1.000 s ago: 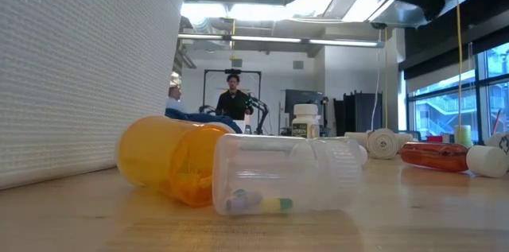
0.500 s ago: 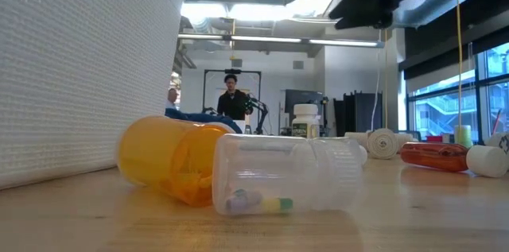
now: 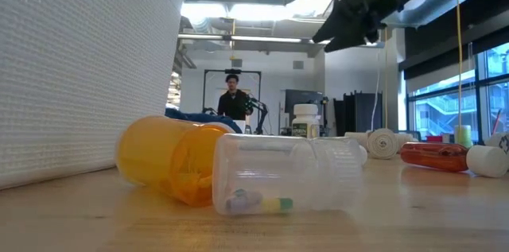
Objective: Pick & place medical supplies in basket/bin
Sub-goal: Put the white and green medicine bottle into the white bin
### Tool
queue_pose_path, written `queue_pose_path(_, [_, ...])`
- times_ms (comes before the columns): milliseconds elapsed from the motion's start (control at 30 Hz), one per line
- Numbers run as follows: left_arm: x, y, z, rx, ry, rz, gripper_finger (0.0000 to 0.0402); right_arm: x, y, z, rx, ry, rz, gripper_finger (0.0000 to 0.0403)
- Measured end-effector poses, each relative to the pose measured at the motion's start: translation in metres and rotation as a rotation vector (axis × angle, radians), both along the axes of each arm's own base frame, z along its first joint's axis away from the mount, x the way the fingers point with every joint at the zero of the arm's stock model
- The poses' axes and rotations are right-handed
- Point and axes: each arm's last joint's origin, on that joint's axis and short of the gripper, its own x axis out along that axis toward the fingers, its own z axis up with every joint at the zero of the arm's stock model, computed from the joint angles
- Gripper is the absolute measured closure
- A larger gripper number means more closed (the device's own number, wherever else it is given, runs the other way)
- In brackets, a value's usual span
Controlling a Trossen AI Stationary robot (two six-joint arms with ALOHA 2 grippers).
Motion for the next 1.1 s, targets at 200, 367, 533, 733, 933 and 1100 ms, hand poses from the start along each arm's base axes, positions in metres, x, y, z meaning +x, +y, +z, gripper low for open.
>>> queue_pose_path(200, [0.000, 0.000, 0.000, 0.000, 0.000, 0.000, 0.0192, 0.016, -0.008, -0.024, -0.018, 0.097, -0.035, 0.0070])
queue_pose_path(367, [0.000, 0.000, 0.000, 0.007, 0.002, -0.004, 0.0192, 0.034, -0.021, -0.045, 0.038, 0.094, -0.034, 0.0069])
queue_pose_path(533, [0.000, 0.000, 0.000, 0.007, 0.003, -0.004, 0.0192, 0.042, -0.031, -0.061, 0.119, 0.102, -0.048, 0.0069])
queue_pose_path(733, [0.000, 0.000, 0.000, 0.028, 0.008, -0.017, 0.0192, 0.048, -0.033, -0.076, 0.124, 0.149, -0.021, 0.0069])
queue_pose_path(933, [0.000, 0.000, 0.000, 0.029, 0.008, -0.018, 0.0192, 0.055, -0.036, -0.087, 0.127, 0.149, -0.028, 0.0072])
queue_pose_path(1100, [0.000, 0.000, 0.000, 0.029, 0.008, -0.018, 0.0192, 0.054, -0.040, -0.093, 0.156, 0.172, -0.045, 0.0103])
